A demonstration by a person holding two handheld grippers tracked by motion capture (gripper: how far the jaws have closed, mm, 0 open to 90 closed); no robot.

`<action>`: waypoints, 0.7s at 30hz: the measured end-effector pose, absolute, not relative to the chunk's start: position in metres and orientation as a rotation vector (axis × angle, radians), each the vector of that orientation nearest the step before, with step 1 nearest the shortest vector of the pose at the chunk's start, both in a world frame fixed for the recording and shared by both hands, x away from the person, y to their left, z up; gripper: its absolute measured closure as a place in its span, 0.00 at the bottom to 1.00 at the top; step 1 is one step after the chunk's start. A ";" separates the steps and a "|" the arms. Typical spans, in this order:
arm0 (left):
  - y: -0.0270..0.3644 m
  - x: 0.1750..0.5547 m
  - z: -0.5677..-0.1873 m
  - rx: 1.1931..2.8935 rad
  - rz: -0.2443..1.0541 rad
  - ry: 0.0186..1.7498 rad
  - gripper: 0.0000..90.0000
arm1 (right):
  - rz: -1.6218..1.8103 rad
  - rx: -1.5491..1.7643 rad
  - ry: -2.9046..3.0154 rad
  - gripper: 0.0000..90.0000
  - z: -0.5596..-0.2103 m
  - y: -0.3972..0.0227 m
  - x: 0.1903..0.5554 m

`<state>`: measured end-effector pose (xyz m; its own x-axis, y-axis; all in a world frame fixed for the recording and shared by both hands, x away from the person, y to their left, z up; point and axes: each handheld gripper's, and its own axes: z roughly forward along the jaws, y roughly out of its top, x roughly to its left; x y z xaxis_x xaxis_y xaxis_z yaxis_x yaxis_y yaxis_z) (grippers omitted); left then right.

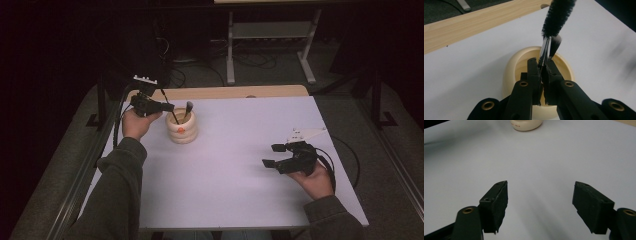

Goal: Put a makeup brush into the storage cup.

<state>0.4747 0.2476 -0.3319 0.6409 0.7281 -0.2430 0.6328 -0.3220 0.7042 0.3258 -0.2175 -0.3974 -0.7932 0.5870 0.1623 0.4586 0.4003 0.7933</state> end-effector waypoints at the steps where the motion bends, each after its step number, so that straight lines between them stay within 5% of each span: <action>1: 0.248 0.475 -0.332 2.063 0.151 1.049 0.94 | 1.349 0.940 2.509 0.31 -0.398 -0.217 0.326; 13: 0.249 0.474 -0.335 2.055 0.146 1.053 0.93 | 1.344 0.941 2.508 0.31 -0.398 -0.215 0.327; 21: 0.253 0.469 -0.336 2.042 0.165 1.072 0.81 | 1.348 0.936 2.503 0.31 -0.397 -0.215 0.326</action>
<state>0.4689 0.2531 -0.3362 0.6311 0.7388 -0.2362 0.6336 -0.3155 0.7064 0.3255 -0.2154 -0.3966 -0.7946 0.5867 0.1562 0.4534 0.4022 0.7954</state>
